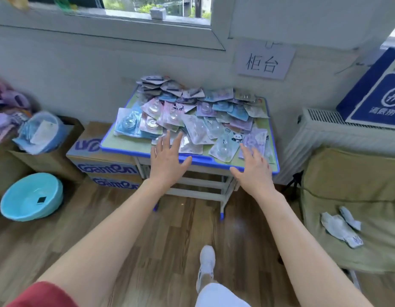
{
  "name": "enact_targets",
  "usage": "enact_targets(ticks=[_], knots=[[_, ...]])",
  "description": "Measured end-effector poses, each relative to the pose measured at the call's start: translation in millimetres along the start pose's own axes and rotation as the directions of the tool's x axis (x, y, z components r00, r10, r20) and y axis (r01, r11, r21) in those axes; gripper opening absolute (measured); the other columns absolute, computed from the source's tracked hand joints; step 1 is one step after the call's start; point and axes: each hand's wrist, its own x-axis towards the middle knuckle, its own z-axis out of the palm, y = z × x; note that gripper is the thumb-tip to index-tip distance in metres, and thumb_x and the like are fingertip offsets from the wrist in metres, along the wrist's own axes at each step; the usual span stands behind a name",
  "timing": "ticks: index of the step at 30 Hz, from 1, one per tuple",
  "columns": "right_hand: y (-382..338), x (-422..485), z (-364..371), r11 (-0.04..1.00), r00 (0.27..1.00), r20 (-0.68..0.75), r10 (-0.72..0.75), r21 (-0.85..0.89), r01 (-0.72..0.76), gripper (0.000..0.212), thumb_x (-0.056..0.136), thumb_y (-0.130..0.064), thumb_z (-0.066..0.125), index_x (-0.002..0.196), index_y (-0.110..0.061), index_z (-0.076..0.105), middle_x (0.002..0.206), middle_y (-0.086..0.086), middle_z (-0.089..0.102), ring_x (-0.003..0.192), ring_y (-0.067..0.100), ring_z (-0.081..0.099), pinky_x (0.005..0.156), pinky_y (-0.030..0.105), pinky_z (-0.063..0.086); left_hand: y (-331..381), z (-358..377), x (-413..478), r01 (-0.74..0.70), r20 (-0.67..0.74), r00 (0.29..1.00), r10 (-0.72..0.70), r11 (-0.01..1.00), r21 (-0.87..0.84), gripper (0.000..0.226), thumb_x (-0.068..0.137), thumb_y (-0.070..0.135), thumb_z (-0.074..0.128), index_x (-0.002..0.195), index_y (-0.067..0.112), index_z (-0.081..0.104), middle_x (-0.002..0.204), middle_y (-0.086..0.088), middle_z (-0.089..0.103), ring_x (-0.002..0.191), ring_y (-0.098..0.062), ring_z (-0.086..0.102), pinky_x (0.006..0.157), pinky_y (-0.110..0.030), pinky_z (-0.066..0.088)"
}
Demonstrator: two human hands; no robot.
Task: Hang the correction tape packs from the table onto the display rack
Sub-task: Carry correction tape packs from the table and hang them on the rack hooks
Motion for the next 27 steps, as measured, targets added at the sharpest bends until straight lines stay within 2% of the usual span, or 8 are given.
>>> enact_targets(ticks=[7,12,18,27], knots=[[-9.9,140.2,-18.9,0.999,0.999,0.018,-0.034,0.017,0.034,0.071,0.092,-0.036,0.052,0.151,-0.027,0.014,0.157,0.011,0.015,0.143,0.03,0.014,0.113,0.046,0.016,6.3,-11.4,127.1,0.077,-0.06,0.995,-0.078,0.997,-0.026,0.071,0.095,0.043,0.049,0.153,0.026,0.011,0.161,-0.006,0.002,0.147,-0.027,0.001,0.117,-0.043,0.002],[-26.8,209.2,-15.6,0.998,0.996,0.067,-0.051,0.029,0.049,0.072,0.092,-0.037,0.053,0.151,-0.027,0.013,0.158,0.012,0.013,0.144,0.03,0.013,0.114,0.047,0.015,-4.0,-16.0,192.8,0.136,-0.071,0.988,-0.138,0.99,-0.032,0.07,0.095,0.041,0.051,0.152,0.025,0.013,0.161,-0.006,0.002,0.147,-0.026,0.001,0.117,-0.044,0.003],[-49.3,284.0,-3.8,0.999,0.994,0.1,-0.051,-0.009,0.052,0.07,0.094,-0.038,0.051,0.152,-0.027,0.013,0.157,0.011,0.014,0.143,0.03,0.014,0.114,0.047,0.015,-32.7,-16.1,274.3,0.134,-0.098,0.986,-0.137,0.99,-0.04,0.07,0.094,0.039,0.053,0.152,0.024,0.017,0.161,-0.006,0.004,0.147,-0.026,0.002,0.117,-0.043,0.003],[-76.7,388.1,22.3,0.99,0.986,0.111,0.128,-0.072,-0.121,0.073,0.091,-0.034,0.055,0.152,-0.024,0.014,0.156,0.014,0.016,0.14,0.036,0.02,0.112,0.046,0.021,-96.8,-13.5,405.1,0.164,-0.09,0.983,-0.159,0.985,0.058,0.071,0.091,0.042,0.056,0.151,0.022,0.024,0.16,-0.009,0.008,0.147,-0.029,0.004,0.116,-0.044,0.005]])
